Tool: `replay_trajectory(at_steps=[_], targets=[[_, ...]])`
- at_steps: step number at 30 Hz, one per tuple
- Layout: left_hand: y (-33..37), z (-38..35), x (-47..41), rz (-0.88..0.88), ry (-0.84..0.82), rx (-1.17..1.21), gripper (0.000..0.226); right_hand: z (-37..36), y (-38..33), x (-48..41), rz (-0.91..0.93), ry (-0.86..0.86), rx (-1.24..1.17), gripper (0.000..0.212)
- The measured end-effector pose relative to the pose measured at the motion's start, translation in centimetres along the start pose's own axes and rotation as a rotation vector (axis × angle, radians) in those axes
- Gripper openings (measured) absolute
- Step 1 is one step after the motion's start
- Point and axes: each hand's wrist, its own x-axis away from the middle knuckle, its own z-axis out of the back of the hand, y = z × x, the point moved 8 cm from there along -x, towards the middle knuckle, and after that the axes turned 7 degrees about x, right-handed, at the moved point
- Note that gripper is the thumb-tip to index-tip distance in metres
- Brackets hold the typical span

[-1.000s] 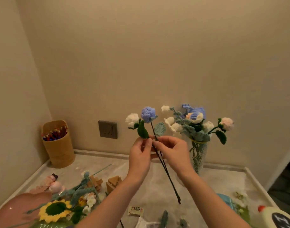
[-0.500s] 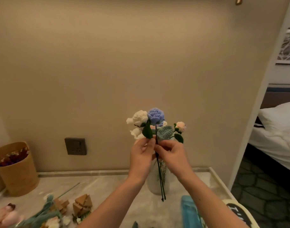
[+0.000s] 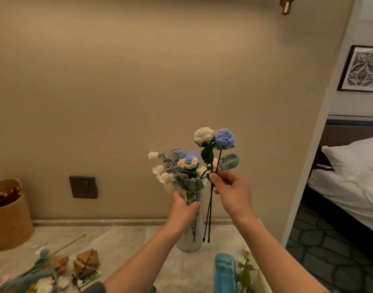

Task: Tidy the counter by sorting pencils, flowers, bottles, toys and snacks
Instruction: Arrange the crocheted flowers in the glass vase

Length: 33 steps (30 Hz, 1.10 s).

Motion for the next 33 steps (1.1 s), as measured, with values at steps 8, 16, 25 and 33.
replay_trajectory(at_steps=[8, 16, 25, 33], targets=[[-0.8, -2.0, -2.0, 0.076, 0.11, -0.157, 0.097, 0.5, 2.2, -0.5, -0.026, 0.023, -0.013, 0.012], [-1.4, -2.4, -4.8, 0.071, 0.271, -0.158, 0.103, 2.0, 3.8, -2.0, -0.003, 0.155, -0.029, 0.019], [-2.2, -1.3, -6.5, -0.021, 0.428, -0.078, 0.11, 2.3, 6.7, -3.9, -0.046, 0.186, -0.034, 0.021], [-2.4, 0.7, -7.9, -0.092, -0.014, 0.127, 0.071, 0.5, 7.1, -3.9, -0.057, 0.145, -0.052, 0.016]])
